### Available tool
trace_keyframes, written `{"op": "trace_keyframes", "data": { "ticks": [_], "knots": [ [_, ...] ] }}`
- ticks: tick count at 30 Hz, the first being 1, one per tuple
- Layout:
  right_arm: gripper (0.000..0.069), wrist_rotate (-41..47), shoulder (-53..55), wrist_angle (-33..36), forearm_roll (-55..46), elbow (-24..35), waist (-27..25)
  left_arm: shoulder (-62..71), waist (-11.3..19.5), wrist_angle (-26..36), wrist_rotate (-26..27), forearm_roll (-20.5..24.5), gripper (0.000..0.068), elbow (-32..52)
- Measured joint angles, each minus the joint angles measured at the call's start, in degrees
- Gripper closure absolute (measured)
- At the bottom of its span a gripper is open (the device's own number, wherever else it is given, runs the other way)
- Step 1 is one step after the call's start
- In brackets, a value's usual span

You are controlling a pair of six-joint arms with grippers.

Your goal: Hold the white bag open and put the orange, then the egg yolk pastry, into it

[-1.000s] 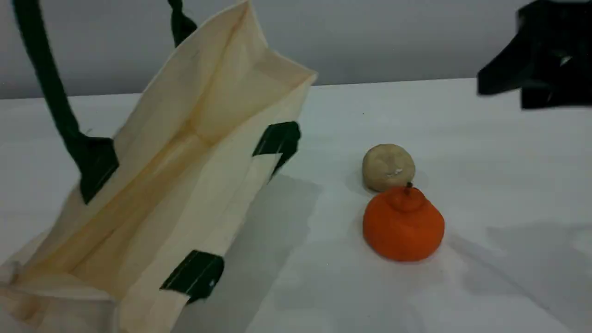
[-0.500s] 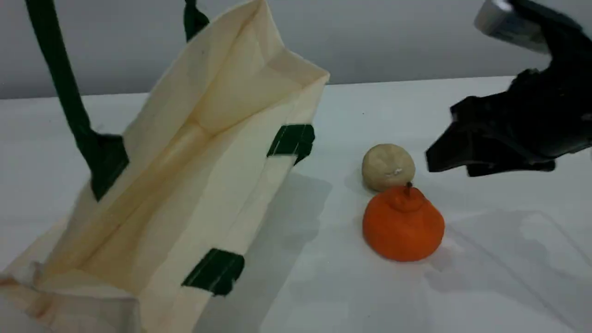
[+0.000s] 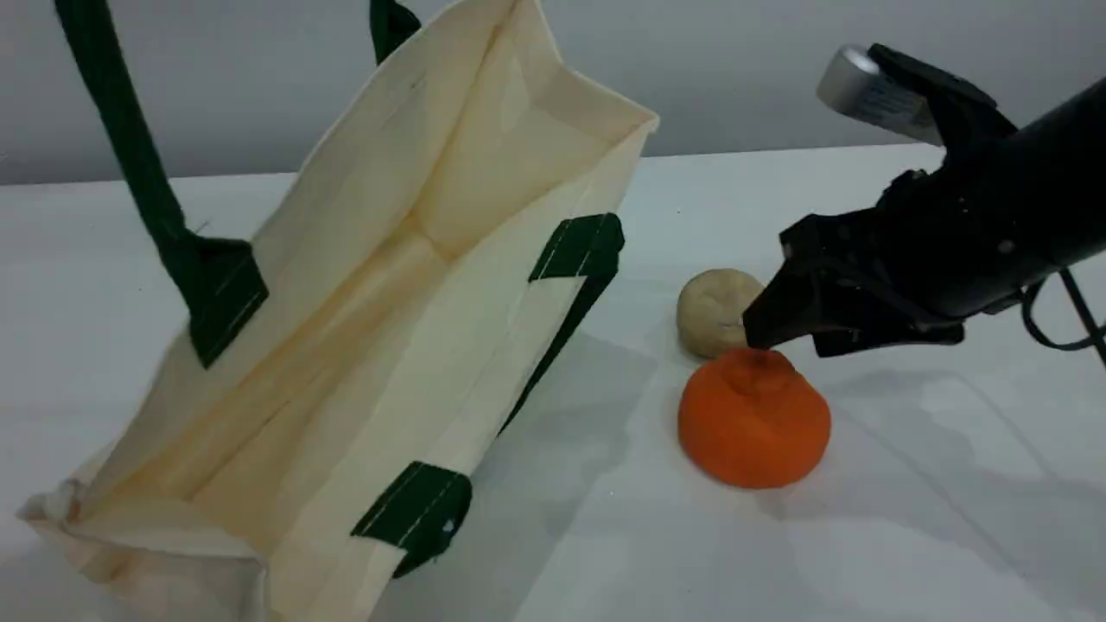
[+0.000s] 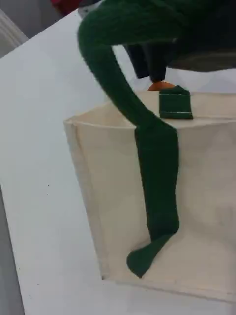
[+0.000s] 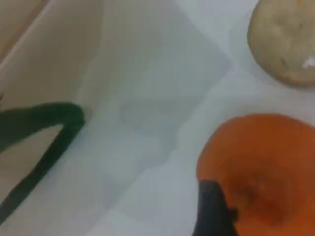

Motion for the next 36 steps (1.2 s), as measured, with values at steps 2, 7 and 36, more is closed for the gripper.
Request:
{"op": "trace_keyframes", "data": {
  "ticks": [2,7,36],
  "knots": [
    [0.0285,0.0,1.12,-0.05,0.07,-1.04,0.36,0.0,0.0,0.0,0.0,0.0,0.0612,0.0],
    [0.0285,0.0,4.04,-0.22,0.26,-1.94,0.59,0.0,0.0,0.0,0.0,0.0,0.0612,0.0],
    [0.065,1.34,1.84,5.27,-4.21,-3.12,0.48,2.64,-0.06,-0.08,0.19,-0.19,0.0612,0.0]
  ]
}}
